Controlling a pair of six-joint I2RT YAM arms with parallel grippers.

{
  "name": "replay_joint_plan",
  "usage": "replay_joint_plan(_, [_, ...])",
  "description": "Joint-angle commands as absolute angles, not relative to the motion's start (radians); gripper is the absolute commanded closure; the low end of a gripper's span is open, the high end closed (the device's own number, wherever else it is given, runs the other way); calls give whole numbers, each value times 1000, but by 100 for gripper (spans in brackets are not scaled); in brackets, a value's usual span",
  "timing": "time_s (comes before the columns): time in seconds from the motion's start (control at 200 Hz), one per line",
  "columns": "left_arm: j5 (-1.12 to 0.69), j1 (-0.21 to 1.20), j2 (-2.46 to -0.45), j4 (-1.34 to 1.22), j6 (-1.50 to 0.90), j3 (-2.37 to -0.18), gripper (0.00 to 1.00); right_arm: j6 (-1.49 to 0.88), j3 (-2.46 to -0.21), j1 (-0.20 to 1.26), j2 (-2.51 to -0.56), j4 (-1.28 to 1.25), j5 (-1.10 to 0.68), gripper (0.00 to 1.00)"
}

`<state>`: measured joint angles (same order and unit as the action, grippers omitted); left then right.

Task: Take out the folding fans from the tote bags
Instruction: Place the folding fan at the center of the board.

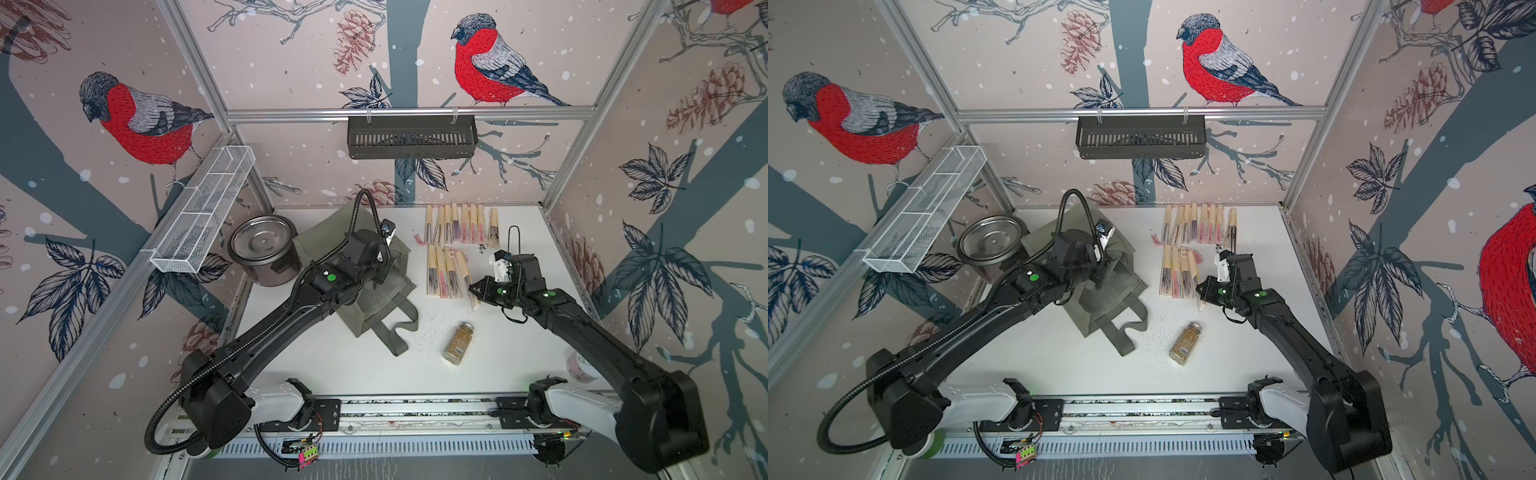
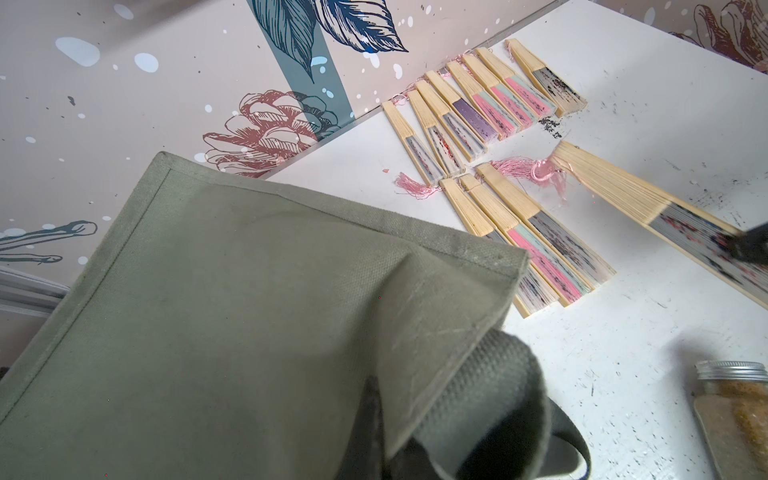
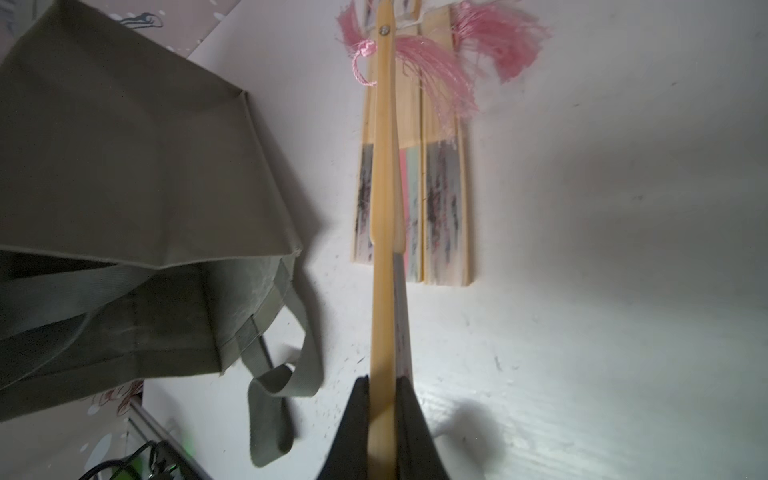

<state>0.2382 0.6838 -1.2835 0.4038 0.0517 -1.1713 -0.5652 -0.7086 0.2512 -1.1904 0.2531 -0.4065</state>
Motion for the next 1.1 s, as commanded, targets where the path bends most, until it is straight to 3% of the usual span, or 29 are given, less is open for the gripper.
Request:
replay_joint_plan(0.0, [227, 680, -1278, 375, 48, -1180, 100, -479, -705, 206, -1268, 112, -436, 90])
replay_joint_plan(0.31, [218, 682, -1288, 380, 49, -1180, 100, -449, -705, 134, -1522, -85, -453, 91])
replay_joint_plan(0.585, [209, 682, -1289, 381, 48, -1181, 100, -436, -779, 141, -1696, -108, -495, 90])
replay_joint_plan(0.65, [204, 683, -1290, 380, 48, -1181, 100, -447, -783, 142, -1710, -108, -483, 81])
replay_joint_plan(0.715, [206, 683, -1290, 378, 45, -1178, 100, -459, -786, 143, -1704, -87, -442, 56])
replay_joint_plan(0.775, [204, 683, -1289, 373, 35, -1179, 100, -472, -784, 144, -1674, -72, -394, 43])
replay_joint_plan(0.911, [191, 684, -1318, 428, -17, -1244, 100, -514, -773, 164, -1499, -40, -323, 32])
replay_joint_plan(1.096, [248, 683, -1391, 602, -100, -1446, 100, -627, -799, 339, -1212, 103, -242, 30])
